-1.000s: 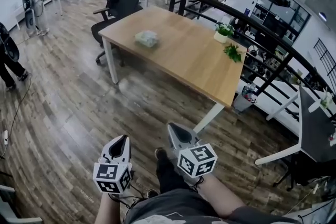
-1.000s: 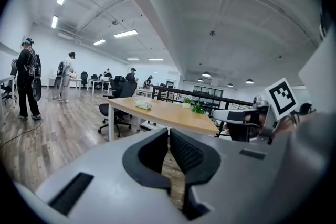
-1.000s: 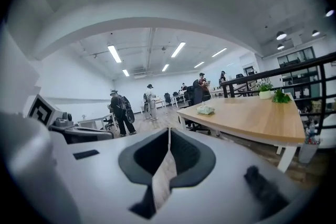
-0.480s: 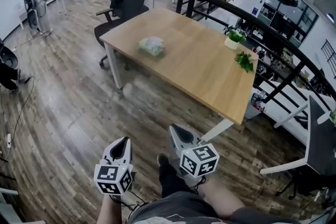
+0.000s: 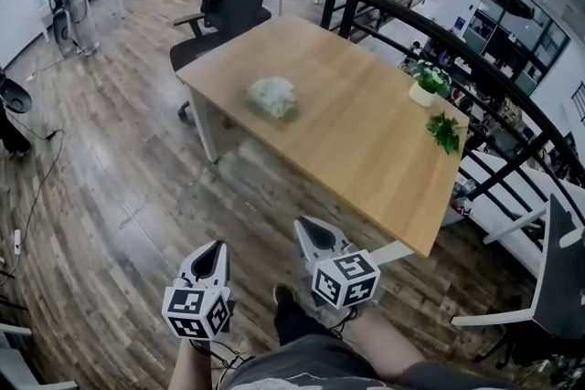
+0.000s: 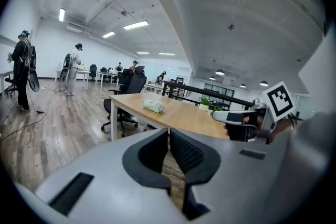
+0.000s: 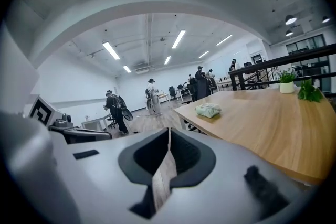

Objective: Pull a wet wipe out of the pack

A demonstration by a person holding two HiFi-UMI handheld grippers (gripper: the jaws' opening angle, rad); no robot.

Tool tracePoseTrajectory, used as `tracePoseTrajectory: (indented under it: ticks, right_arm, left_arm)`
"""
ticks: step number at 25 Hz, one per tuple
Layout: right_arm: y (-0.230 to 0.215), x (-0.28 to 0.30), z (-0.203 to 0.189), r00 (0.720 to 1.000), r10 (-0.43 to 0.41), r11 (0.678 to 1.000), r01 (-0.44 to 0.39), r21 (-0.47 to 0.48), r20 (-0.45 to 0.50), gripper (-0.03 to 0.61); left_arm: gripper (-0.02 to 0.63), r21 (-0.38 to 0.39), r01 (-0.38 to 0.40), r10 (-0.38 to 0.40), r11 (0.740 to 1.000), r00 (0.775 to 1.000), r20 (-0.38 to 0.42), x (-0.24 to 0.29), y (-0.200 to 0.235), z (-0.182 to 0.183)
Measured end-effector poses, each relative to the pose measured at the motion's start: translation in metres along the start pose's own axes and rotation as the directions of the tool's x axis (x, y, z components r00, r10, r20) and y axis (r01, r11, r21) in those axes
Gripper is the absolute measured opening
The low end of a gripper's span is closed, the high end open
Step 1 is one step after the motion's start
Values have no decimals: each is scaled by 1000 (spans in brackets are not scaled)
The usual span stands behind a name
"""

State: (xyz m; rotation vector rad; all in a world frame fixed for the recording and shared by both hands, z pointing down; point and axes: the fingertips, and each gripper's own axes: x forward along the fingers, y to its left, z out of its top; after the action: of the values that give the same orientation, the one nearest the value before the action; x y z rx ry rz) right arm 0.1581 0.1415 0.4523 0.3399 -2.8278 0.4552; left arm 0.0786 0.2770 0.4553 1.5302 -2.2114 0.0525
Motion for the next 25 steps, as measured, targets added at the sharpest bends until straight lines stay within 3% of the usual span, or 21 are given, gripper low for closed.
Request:
tracePoseTrajectory:
  ticks: [14, 25]
  right_arm:
    - [-78, 96, 60, 996, 85, 996, -85, -28, -21, 26]
    - [-124, 133, 73, 995, 95, 995, -95, -12, -42, 26]
  left_arm:
    - [25, 15, -49, 49, 999, 999, 9, 115, 12, 71]
    - [25, 21, -46, 46, 999, 999, 2, 175, 13, 94]
